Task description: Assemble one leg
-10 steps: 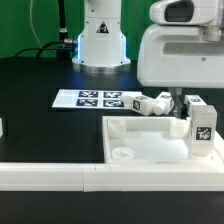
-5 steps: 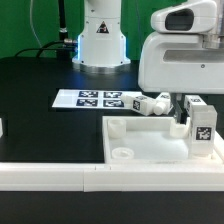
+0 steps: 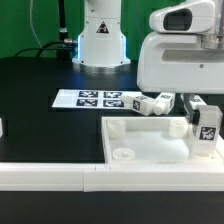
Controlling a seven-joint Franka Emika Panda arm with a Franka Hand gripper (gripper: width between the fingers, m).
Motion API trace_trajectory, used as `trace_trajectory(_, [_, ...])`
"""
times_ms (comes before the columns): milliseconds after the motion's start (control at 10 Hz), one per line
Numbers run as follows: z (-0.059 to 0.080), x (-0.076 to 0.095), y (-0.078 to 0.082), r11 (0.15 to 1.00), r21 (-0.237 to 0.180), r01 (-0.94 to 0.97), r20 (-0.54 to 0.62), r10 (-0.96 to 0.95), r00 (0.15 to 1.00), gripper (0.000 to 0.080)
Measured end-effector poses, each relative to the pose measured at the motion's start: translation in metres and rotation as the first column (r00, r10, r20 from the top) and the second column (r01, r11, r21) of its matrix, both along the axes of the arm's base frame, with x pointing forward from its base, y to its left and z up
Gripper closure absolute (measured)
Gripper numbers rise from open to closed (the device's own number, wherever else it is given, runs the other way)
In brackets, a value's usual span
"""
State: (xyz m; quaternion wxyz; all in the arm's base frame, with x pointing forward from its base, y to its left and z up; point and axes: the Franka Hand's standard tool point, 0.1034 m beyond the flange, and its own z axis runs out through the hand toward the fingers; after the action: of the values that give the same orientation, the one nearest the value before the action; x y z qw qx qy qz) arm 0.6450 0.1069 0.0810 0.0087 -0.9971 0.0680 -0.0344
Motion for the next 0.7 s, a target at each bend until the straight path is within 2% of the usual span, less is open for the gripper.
trace_trajectory(200, [-0.0005, 0.0011, -0.0009, 0.995, 0.008, 0.104, 0.03, -0.104, 0.994, 0.0514])
trace_trajectory(400, [-0.0009, 0.0011, 0.0024, 0.935, 0.027, 0.354, 0.042, -0.355, 0.934, 0.0514])
trace_trajectory(500, [-0.001, 0.0018, 0.0003, 0.866, 0.047, 0.499, 0.033, -0.5, 0.865, 0.0514])
trace_trajectory(700, [-0.0023, 0.0, -0.0057, 0.666, 0.096, 0.739, -0.009, -0.742, 0.67, 0.0512])
